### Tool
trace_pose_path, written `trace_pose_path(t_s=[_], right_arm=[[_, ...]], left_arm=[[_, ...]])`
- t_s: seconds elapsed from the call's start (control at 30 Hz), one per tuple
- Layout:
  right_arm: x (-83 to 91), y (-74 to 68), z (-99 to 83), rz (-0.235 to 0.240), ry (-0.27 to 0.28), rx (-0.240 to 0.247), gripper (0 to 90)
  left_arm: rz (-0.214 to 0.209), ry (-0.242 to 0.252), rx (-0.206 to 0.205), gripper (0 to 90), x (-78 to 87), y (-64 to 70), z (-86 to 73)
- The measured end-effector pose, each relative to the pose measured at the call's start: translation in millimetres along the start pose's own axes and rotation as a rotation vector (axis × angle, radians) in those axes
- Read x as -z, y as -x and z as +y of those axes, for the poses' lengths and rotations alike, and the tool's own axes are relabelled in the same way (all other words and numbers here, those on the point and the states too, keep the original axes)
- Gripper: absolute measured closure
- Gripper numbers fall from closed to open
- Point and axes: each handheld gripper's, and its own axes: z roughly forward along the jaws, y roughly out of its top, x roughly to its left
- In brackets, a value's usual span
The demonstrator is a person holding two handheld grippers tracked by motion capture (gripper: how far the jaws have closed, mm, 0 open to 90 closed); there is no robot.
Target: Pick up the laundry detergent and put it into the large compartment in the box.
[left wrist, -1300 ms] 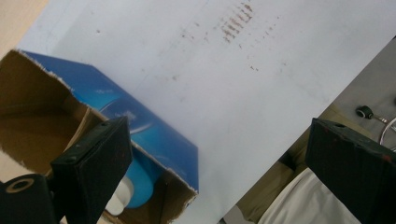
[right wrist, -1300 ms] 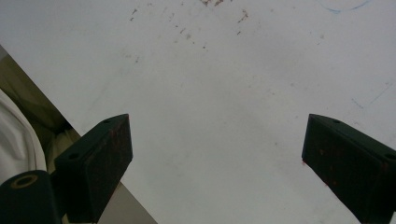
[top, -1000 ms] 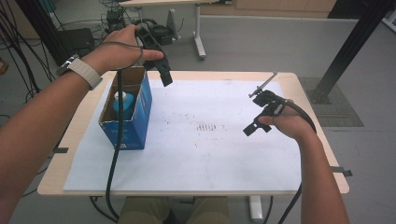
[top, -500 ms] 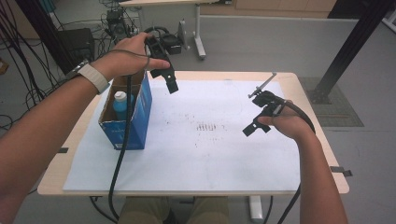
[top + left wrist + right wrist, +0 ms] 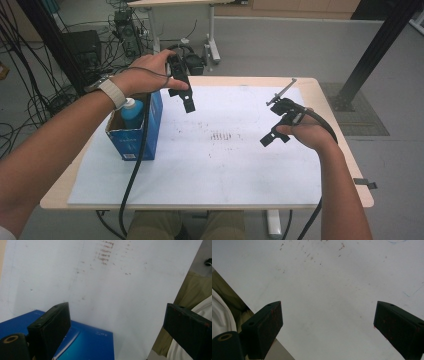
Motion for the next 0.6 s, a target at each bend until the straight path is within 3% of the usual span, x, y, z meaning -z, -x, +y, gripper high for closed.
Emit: trace_pose_path(t_s=[0.37, 0.6], right_arm=[[1.5, -2.0, -3.7, -0.004, 0.008, -0.003, 8.3], [2.2, -4.2, -2.4, -0.005, 0.007, 0.002, 8.3]], left_arm=[[-0.025, 0.003, -0.047, 7.8, -11.9, 4.0, -1.7], [-0.016, -0.006, -0.077, 8.6, -18.2, 9.2, -2.9]])
